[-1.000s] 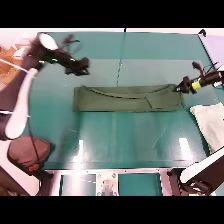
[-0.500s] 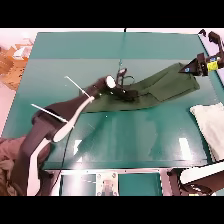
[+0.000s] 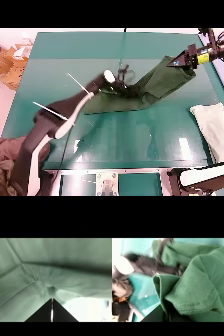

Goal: Fold the shirts.

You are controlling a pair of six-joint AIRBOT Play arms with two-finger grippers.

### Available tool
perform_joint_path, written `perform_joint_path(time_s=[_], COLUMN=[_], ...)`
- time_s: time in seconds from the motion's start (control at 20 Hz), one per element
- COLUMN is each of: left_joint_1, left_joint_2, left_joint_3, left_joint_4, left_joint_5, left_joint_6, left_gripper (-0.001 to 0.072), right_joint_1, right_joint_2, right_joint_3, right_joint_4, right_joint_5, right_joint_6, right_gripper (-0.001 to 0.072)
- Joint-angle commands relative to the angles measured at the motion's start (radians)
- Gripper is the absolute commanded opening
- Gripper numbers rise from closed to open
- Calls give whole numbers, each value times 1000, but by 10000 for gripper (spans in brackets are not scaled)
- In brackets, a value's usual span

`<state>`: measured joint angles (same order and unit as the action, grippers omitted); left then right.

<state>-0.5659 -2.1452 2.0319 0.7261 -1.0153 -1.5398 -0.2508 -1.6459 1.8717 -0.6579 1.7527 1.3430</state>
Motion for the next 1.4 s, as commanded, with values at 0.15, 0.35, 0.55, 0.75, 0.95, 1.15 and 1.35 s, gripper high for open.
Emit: perform_joint_path(time_s=[0.15,0.35,0.55,0.75,0.95,1.15,1.35], left_joint_1=[287,439,511,516,516,516,516], left_joint_2=[257,331,333,333,333,333,333], left_joint_3=[57,57,29,-5,-5,-5,-5], left_joint_4=[543,655,654,655,660,660,661], left_joint_5=[-532,-724,-707,-718,-704,-697,-697], left_joint_6=[-41,5,17,56,56,56,55], left_gripper=[25,26,26,26,26,26,26], right_joint_1=[270,569,884,994,765,453,257], right_joint_2=[1,-54,-233,-321,-198,-140,-144], right_joint_3=[0,-42,-142,-142,-142,-146,-306], right_joint_4=[-6,-111,-100,-127,-234,-357,-263], right_joint_5=[-156,-465,-1027,-1171,-919,-613,-547], right_joint_6=[119,226,265,263,261,262,223], right_gripper=[18,18,29,583,583,583,583])
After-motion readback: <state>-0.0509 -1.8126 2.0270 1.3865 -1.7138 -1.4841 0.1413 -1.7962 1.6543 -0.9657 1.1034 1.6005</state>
